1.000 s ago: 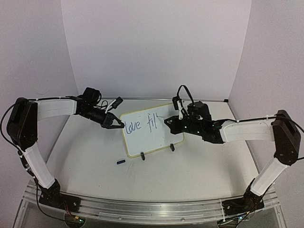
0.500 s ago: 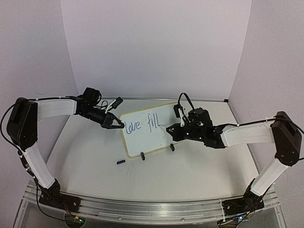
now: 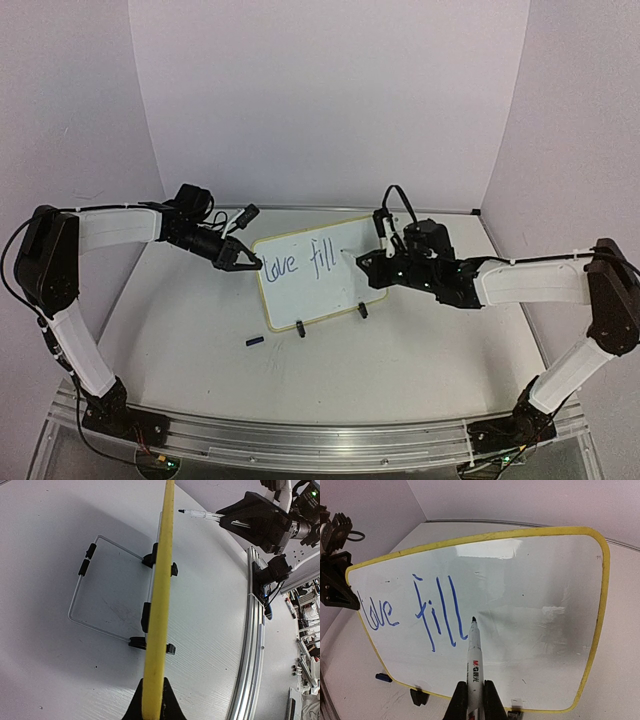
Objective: Write a sentence on the whiteboard
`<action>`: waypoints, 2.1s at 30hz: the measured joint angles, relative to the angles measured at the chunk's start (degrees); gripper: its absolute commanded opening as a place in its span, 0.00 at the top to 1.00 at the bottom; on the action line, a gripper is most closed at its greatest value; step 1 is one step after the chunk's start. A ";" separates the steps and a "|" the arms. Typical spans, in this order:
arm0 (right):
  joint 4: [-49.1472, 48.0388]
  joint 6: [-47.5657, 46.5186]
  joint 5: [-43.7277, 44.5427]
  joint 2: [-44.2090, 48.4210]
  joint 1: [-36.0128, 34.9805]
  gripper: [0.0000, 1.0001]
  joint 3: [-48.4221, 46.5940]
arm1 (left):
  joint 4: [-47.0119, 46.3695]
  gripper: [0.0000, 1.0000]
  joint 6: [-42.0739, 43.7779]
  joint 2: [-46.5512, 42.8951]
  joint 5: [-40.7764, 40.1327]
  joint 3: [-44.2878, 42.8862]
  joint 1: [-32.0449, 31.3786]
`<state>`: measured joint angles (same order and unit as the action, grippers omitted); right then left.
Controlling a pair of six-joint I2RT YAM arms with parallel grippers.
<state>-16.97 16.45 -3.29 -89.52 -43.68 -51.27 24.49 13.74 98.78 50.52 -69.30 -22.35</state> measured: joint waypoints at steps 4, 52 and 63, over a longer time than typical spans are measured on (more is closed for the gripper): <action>0.31 -0.17 0.35 -0.07 0.00 1.00 -0.76 | 0.00 1.00 0.00 0.00 0.00 -0.02 0.00; 0.39 -0.28 0.96 -2.05 -0.02 1.00 0.50 | 0.00 1.00 -0.02 0.00 -0.15 -0.02 -0.13; 0.57 0.17 0.74 -2.05 -0.02 1.00 0.79 | 0.00 1.00 -0.02 -0.02 -0.15 -0.02 -0.13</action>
<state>-16.40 16.62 -2.55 -91.57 -43.70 -50.48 24.49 13.72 98.76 50.37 -69.32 -22.48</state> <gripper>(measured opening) 0.069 0.036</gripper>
